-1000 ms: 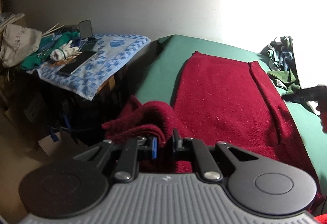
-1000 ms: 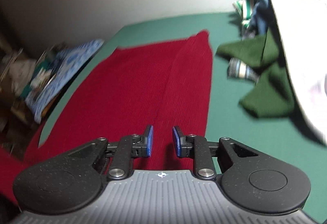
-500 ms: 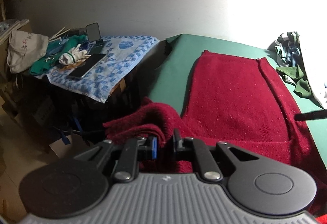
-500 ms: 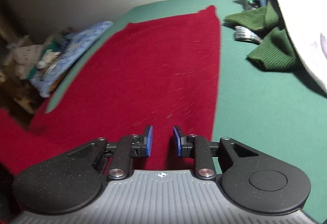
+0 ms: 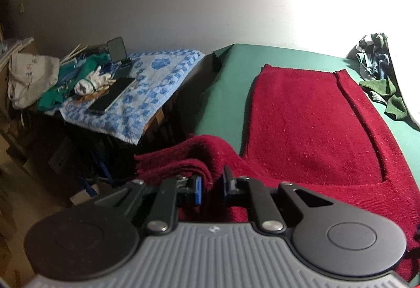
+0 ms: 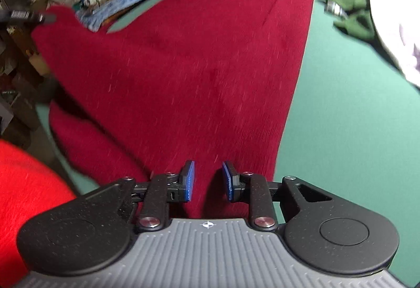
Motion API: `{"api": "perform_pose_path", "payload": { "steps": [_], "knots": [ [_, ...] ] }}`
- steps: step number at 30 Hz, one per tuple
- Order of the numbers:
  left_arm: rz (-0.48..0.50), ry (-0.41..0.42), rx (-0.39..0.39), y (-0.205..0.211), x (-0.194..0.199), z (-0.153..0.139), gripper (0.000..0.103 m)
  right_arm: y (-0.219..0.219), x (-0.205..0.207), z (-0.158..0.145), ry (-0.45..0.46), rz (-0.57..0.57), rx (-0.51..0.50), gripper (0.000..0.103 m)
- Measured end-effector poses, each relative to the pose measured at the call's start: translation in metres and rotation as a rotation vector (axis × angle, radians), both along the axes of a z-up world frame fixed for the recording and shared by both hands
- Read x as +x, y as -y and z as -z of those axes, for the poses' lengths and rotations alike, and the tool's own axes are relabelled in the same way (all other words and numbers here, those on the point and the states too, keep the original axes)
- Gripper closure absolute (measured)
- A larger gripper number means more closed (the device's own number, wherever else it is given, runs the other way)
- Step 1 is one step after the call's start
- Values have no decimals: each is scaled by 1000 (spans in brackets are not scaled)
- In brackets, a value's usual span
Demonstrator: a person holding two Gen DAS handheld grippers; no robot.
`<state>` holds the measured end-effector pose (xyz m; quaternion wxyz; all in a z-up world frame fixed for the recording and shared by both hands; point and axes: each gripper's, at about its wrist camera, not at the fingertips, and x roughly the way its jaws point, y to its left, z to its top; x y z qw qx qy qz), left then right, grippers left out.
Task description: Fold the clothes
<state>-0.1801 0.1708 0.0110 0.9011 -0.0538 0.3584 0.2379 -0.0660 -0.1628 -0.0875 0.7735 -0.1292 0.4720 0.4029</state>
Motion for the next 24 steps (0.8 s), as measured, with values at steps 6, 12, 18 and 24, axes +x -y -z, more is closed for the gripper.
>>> {"api": "perform_pose_path", "payload": {
  "steps": [6, 12, 18, 24],
  "knots": [
    [22, -4, 28, 0, 8, -5, 88, 8, -11, -5, 9, -12, -19, 76],
    [62, -1, 28, 7, 20, -11, 88, 14, 9, -8, 22, 90, -3, 76],
    [141, 34, -36, 31, 37, -16, 86, 15, 17, -10, 60, 58, -10, 76],
    [256, 36, -157, 73, 67, 1, 86, 0, 25, -34, 203, -22, 107, 67]
  ]
}}
